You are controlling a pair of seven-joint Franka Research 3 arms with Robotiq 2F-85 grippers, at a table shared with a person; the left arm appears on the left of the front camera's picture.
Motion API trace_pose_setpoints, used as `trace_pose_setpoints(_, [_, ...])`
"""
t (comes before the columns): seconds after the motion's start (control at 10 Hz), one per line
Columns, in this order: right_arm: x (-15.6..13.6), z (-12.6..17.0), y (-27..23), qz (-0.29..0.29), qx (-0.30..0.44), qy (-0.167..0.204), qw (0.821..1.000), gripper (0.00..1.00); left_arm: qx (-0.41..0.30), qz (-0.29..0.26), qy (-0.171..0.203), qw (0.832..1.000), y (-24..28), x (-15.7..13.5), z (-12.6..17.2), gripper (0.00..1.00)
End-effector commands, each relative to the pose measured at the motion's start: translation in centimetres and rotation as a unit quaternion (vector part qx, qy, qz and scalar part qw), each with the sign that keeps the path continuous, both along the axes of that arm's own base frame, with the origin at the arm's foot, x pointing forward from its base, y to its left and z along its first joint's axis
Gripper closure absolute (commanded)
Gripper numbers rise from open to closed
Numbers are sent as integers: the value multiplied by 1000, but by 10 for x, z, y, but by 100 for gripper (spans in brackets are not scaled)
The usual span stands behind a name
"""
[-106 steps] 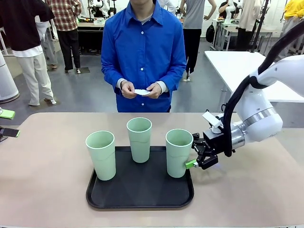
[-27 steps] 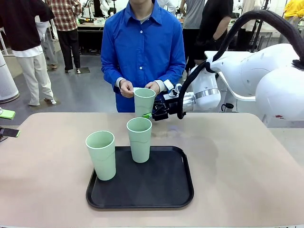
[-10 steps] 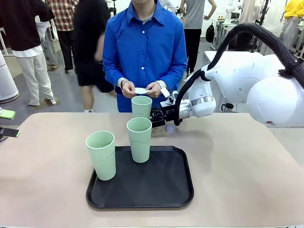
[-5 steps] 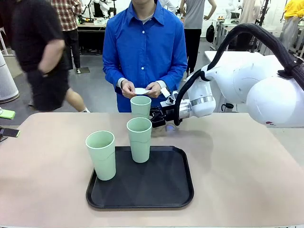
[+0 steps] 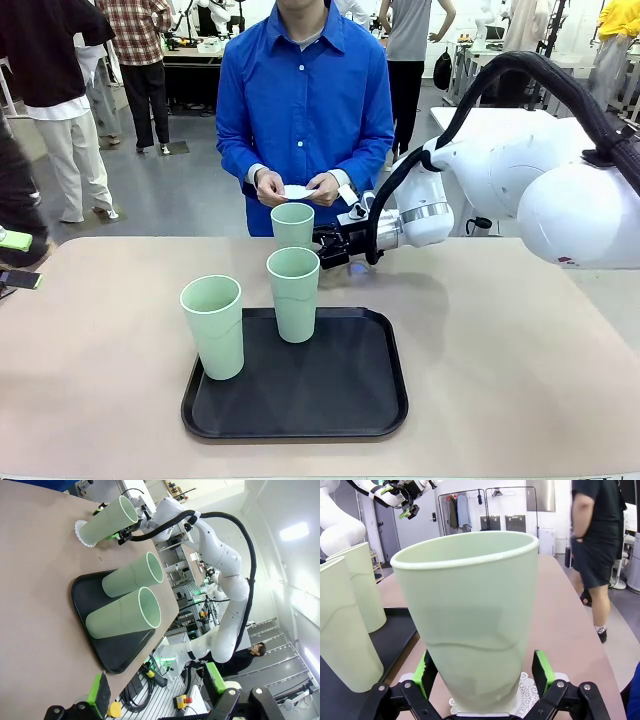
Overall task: Place coasters on the table and set cups on them.
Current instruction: Pick up one Reusable plastic cup and place it on a coaster set by the human.
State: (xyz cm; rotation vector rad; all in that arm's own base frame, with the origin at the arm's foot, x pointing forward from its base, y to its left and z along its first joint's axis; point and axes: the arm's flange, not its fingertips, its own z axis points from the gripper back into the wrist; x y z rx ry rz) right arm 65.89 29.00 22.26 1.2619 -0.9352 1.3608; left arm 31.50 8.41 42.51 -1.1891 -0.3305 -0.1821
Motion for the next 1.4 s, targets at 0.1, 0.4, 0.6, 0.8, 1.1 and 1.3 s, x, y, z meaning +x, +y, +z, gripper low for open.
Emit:
trace_pose_setpoints(0.1, [9,1,4,14,0,9,1000,0,-6,1,-5,1000,1,0,1,0])
trace_pose_setpoints(0.4, [11,1,3,27,4,17,999,0,-6,1,-5,1000,1,0,1,0])
trace_pose_setpoints(0.6, [11,2,3,31,0,21,999,0,-6,1,-5,1000,1,0,1,0])
trace_pose_setpoints(0.8, [11,3,4,41,-10,32,999,0,-6,1,-5,1000,1,0,1,0])
trace_pose_setpoints(1.1, [12,4,1,36,-17,32,999,0,-6,1,-5,1000,1,0,1,0])
trace_pose_setpoints(1.3, [12,7,-4,32,-16,25,999,0,-6,1,-5,1000,1,0,1,0])
